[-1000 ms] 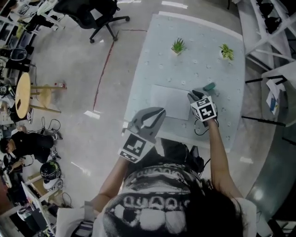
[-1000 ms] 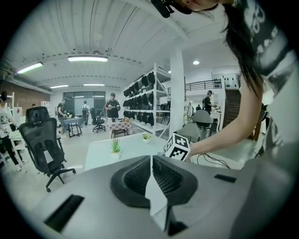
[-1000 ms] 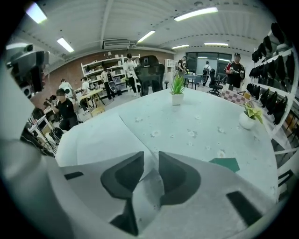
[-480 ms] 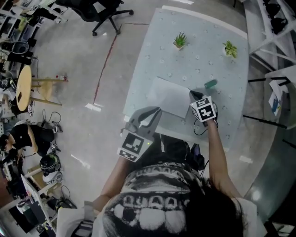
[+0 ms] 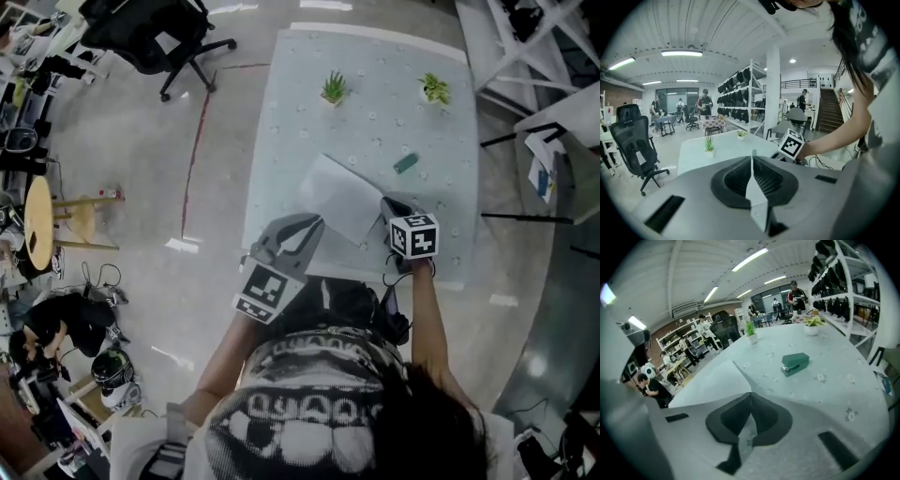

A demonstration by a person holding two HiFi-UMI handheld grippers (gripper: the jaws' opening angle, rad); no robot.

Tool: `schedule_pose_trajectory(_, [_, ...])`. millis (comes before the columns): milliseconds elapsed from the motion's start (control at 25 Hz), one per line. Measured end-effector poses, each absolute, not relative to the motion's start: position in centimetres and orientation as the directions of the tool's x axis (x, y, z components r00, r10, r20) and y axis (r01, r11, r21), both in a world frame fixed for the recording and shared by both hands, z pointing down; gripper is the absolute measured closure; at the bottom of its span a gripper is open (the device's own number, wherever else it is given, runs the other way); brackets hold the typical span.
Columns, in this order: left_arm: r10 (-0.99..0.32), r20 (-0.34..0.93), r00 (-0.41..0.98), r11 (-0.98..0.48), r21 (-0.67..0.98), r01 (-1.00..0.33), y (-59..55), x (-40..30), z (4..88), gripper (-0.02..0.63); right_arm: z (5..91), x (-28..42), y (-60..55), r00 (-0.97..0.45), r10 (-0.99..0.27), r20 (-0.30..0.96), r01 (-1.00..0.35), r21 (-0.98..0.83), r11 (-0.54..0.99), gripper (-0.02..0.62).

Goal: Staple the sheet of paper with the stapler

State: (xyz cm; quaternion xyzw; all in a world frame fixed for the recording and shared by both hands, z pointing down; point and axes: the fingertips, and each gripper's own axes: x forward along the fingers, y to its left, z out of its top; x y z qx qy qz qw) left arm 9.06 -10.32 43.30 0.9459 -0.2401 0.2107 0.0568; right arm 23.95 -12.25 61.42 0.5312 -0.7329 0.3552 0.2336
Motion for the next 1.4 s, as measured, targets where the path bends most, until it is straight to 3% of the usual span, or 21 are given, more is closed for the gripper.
schedule_pose_trajectory(640, [-0.296,0.366,0.882,-0.944,0.027,-0.328,-9.5,12.8,41.5,0.594,61.4,33.5,-5.6,-0.091,-0.67,0.737,-0.915,-0.328,-0.236,0.588])
schedule_pose_trajectory(1400, [-0.279,0.374,0.885,-0.948,0.038,-0.315,-9.5,12.3,42.1,0.594,62.0,36.1,-2.1,0.004,-0.673,0.74,-0.873,-0.325,-0.363,0.584])
